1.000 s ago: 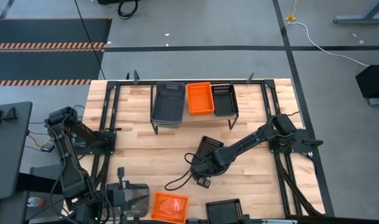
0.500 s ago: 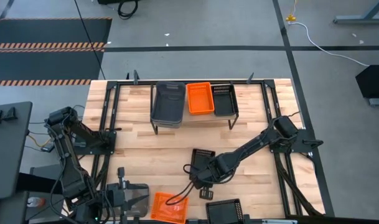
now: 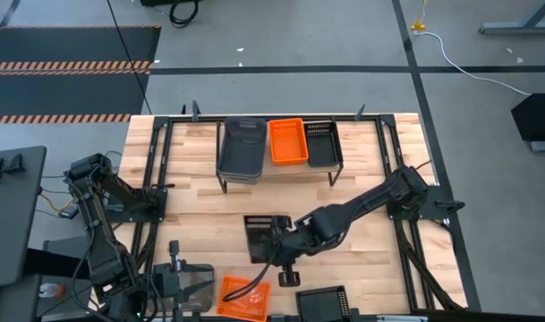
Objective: Stack baskets on shelf by color
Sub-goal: Stack the top black bin on the black bin on the shelf
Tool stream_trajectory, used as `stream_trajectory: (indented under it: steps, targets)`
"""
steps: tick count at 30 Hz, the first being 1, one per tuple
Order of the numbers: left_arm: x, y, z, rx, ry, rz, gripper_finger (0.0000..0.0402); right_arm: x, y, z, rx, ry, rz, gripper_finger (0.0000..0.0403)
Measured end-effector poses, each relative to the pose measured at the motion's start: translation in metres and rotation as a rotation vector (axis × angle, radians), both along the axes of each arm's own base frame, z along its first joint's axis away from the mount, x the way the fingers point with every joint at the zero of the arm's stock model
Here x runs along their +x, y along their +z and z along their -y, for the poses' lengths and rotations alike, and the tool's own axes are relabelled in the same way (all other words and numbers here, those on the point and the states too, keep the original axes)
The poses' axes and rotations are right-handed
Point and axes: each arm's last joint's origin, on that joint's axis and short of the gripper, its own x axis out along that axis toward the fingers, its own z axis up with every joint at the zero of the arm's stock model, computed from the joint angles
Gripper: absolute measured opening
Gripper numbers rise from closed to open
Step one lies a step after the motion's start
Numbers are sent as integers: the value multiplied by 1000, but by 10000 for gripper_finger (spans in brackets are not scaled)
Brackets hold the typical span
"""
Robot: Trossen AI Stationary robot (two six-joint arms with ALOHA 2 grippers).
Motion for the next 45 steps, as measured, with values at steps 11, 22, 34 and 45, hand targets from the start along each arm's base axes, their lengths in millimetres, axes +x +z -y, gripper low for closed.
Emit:
stream_trajectory:
  steps: [11,22,34,45]
  targets:
    - [0,0,0,0,0,0,117,-32,95,27,-238,-62,82,26]
    - [0,0,0,1,-1,0,117,-76,123,76,-401,-179,8,22]
    - [0,0,0,1,-1,-1,117,-75,133,130,-522,-202,-27,20]
    - [0,0,0,1,-5,-4,117,-69,131,183,-453,-269,-89,18]
